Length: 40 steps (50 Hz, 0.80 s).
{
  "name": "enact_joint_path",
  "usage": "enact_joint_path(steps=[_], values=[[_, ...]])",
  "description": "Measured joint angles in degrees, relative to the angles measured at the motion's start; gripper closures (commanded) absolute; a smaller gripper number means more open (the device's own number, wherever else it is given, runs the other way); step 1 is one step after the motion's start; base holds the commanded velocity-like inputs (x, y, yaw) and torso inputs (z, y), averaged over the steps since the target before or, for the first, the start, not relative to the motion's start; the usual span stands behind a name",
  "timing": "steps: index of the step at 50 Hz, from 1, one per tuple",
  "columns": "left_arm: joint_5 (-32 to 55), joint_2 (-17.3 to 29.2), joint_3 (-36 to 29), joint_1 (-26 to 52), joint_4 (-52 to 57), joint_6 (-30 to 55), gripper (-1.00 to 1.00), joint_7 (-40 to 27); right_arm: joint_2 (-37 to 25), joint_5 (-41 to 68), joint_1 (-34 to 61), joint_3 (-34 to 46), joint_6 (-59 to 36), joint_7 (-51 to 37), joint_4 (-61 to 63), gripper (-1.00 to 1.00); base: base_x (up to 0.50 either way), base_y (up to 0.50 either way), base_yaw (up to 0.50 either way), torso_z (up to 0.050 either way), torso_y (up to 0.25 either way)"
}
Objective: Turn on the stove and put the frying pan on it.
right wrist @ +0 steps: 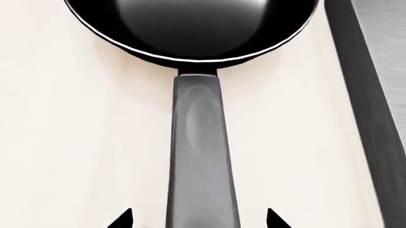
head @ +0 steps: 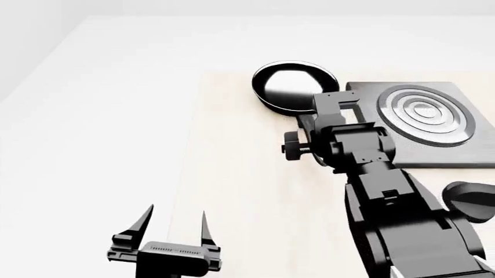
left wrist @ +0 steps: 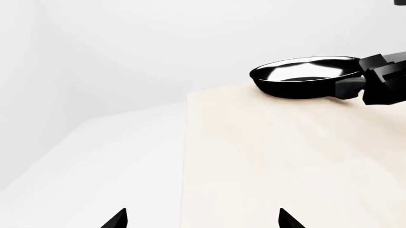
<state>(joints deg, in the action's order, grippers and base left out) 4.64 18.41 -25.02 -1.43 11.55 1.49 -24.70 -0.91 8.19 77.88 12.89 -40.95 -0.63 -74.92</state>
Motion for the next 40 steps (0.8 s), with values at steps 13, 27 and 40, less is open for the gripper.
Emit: enact_joint_path(steps=[13,27,40], values=[[0.14,0.16,-0.13,0.04,0.11,0.05,-1.00,-0.20,0.15,-2.75,-0.69,-2.24,0.07,0.37,-0.03,1.00,0.00,0.00,0.00,0.000,0.000],[0.20,0.36,-0.35,-0.05,0.42,0.12,-1.00,-0.45,0.13,-3.71,-1.18,-3.40,1.59,0.26,-0.08,1.00,0.00,0.00,0.00,0.000,0.000],[0.37,0.55,-0.44,-0.07,0.56,0.08,-1.00,-0.65,-0.77,-2.83,-5.72,-3.22,3.90,0.23,6.68,1.00,0.00,0.00,0.00,0.000,0.000]])
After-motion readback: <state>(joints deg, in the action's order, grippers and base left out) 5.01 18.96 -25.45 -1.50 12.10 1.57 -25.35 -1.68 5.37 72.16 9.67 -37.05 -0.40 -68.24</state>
